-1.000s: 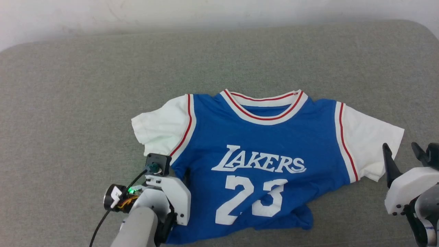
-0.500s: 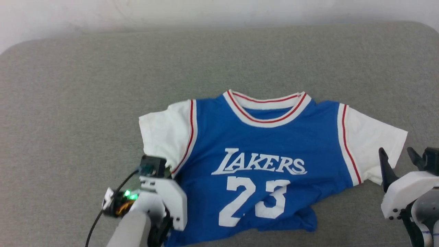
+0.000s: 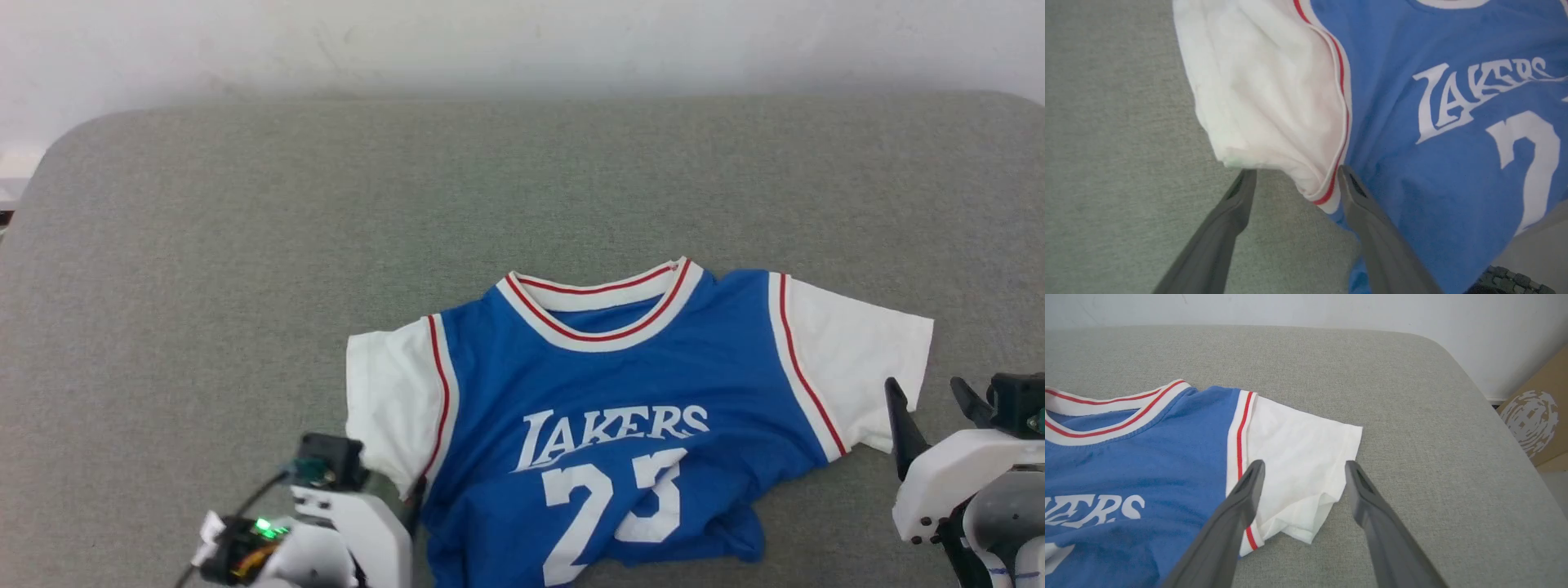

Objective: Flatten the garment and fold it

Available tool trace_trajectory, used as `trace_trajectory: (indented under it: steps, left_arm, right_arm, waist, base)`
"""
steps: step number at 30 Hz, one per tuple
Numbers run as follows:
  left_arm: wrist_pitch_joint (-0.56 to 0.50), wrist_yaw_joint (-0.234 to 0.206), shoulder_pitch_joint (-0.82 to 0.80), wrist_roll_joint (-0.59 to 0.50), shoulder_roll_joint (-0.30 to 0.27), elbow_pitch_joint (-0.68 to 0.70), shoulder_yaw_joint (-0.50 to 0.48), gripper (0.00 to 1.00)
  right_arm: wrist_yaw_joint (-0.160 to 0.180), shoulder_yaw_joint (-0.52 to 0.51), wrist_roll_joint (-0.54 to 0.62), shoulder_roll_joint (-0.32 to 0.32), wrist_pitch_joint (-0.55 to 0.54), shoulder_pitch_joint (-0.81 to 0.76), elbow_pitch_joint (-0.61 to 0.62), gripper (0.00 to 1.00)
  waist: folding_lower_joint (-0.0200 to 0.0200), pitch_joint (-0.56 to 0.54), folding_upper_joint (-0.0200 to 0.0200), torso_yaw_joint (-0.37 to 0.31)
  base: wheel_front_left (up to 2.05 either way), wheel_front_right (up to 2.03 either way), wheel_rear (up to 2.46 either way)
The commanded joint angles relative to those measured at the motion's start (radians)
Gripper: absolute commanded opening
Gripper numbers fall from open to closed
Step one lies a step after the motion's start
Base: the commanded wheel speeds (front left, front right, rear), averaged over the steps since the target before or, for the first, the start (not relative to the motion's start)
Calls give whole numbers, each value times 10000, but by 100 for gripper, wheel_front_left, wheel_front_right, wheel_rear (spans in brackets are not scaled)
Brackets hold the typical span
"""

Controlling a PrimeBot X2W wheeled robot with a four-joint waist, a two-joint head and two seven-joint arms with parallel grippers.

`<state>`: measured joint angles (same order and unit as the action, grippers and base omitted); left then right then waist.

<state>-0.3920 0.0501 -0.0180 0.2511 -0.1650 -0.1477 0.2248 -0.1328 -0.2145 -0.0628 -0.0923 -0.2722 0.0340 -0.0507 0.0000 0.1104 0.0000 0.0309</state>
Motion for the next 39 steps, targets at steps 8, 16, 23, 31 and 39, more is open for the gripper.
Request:
trace_trajectory:
  steps: [8,16,23,31,39]
  left_arm:
    - [-1361,129,-1261,271,-1237,1930,-766,100]
    - [-3090,720,-3559,1217,-2155,355,-206,100]
    - [-3985,784,-4693,1383,-2929,-1257,288,100]
    - [-5071,801,-5020,1859,-3451,-2048,1275,100]
    - [-6384,713,-4744,3350,-3562,-1883,1669,0]
  right_arm:
    - [21,30,-136,79,168,149,78,100]
    - [21,174,-270,160,294,589,95,100]
    - [21,288,-375,254,477,831,97,100]
    - [21,235,-379,313,624,935,3,100]
    - [21,175,-309,260,633,1057,-57,100]
  waist:
    - [0,598,0,-586]
    - [0,1291,0,-1186]
    - [0,1734,0,-1604]
    - [0,2021,0,-1675]
    - [0,2013,0,-1437]
  base:
    - [0,0,0]
    - [0,0,0]
    - [0,0,0]
    - [0,0,0]
    - [0,0,0]
